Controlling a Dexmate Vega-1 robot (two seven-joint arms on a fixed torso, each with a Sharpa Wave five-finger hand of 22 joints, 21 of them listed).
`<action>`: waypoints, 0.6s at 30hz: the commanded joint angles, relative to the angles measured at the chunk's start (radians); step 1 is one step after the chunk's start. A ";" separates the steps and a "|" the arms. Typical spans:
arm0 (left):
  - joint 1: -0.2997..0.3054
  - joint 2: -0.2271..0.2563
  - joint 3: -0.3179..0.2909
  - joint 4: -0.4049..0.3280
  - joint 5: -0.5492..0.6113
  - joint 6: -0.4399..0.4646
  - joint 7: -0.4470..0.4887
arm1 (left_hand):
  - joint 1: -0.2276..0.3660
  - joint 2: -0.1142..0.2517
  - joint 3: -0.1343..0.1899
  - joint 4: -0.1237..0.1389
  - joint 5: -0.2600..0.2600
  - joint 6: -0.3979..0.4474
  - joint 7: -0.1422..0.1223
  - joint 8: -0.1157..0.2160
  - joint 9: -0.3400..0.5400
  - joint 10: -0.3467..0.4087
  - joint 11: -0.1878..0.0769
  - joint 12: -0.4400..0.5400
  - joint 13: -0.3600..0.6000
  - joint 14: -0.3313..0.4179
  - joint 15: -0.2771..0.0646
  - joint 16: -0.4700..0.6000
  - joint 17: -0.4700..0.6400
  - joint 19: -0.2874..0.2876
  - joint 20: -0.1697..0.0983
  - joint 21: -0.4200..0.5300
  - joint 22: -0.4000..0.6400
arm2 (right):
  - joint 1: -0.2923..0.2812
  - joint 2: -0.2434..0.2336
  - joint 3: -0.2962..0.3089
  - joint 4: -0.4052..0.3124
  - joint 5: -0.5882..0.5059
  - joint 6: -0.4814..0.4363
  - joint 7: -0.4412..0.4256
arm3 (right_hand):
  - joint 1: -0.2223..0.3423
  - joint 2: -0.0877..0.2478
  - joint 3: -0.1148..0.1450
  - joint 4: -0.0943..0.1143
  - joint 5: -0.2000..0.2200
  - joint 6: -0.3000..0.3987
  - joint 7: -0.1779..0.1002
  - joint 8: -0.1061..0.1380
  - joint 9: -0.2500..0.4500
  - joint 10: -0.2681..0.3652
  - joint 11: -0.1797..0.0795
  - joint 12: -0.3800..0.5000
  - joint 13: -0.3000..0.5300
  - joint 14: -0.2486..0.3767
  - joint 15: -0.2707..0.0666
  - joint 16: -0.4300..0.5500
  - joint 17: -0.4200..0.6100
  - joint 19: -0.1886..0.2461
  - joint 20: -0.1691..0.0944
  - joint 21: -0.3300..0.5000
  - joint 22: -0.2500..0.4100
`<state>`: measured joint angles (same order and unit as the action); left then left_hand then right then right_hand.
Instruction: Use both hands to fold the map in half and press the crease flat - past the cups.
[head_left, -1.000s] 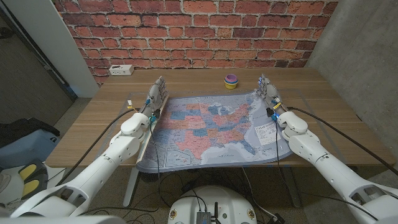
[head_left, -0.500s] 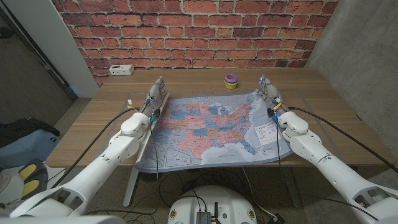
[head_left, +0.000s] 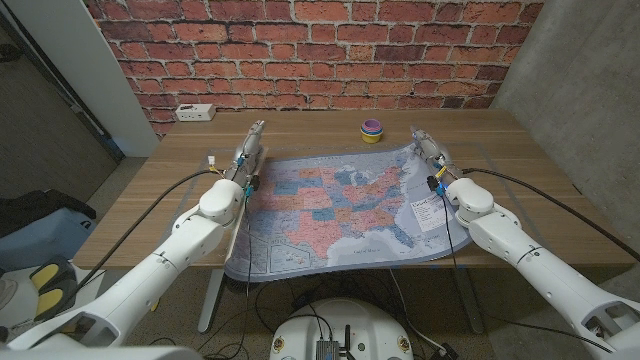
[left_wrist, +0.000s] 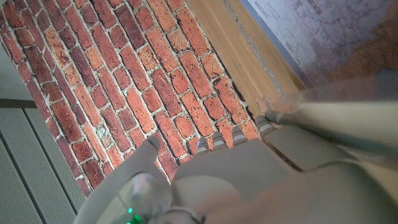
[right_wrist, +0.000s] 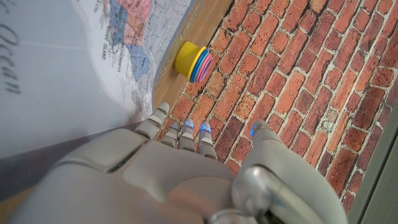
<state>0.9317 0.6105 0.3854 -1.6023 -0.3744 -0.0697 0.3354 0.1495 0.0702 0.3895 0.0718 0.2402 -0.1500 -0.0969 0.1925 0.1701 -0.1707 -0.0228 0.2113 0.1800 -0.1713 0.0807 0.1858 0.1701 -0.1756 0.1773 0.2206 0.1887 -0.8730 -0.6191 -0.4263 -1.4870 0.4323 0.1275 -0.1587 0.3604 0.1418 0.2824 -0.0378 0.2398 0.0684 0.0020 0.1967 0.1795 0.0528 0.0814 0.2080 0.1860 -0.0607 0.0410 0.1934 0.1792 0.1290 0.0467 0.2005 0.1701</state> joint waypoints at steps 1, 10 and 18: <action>0.043 0.050 0.018 -0.196 0.180 0.206 0.185 | 0.030 -0.007 0.005 -0.028 -0.010 0.005 -0.002 0.004 0.005 -0.012 -0.004 0.002 0.002 -0.015 0.004 0.001 0.005 -0.118 0.010 -0.002 0.004 | 0.005 -0.062 -0.058 -0.133 -0.165 -0.192 -0.109 | 0.027 0.002 0.011 -0.018 -0.005 0.018 -0.005 0.010 0.001 0.017 -0.002 0.010 0.003 0.012 -0.008 0.009 0.001 0.019 -0.008 0.006 0.004; 0.071 0.069 0.021 -0.308 0.288 0.329 0.263 | 0.063 -0.021 0.008 -0.063 -0.023 0.011 -0.001 0.004 0.006 -0.005 -0.003 0.000 0.003 -0.010 0.003 0.001 0.005 -0.107 0.011 0.000 0.004 | 0.039 -0.087 -0.119 -0.212 -0.271 -0.371 -0.125 | 0.050 0.004 0.023 -0.037 -0.014 0.032 -0.012 0.010 0.001 0.031 -0.011 0.011 0.003 0.028 -0.019 0.010 0.000 0.035 -0.017 0.009 0.004; 0.091 0.090 -0.001 -0.374 0.319 0.368 0.256 | 0.092 -0.033 0.010 -0.094 -0.034 0.019 0.006 0.003 0.006 0.000 0.000 -0.002 0.003 -0.005 0.003 0.000 0.005 -0.091 0.009 0.004 0.004 | 0.071 -0.088 -0.164 -0.234 -0.337 -0.477 -0.124 | 0.057 -0.004 0.023 -0.047 -0.020 0.036 -0.015 0.008 0.002 0.037 -0.016 0.010 0.004 0.032 -0.024 0.008 0.000 0.037 -0.019 0.008 0.004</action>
<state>0.9932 0.6723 0.4019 -1.8681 -0.1326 0.2075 0.5545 0.2240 0.0405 0.3966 -0.0107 0.2102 -0.1338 -0.0946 0.1925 0.1749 -0.1707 -0.0229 0.2113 0.1799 -0.1712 0.0806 0.1858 0.1700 -0.1754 0.1770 0.2206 0.1886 -0.8382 -0.6936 -0.5310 -1.6649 0.2004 -0.1884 -0.2652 0.4059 0.1399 0.3059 -0.0766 0.2251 0.0967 -0.0127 0.2037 0.1795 0.0806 0.0644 0.2153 0.1861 -0.0375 0.0177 0.1934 0.1767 0.1594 0.0268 0.2011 0.1700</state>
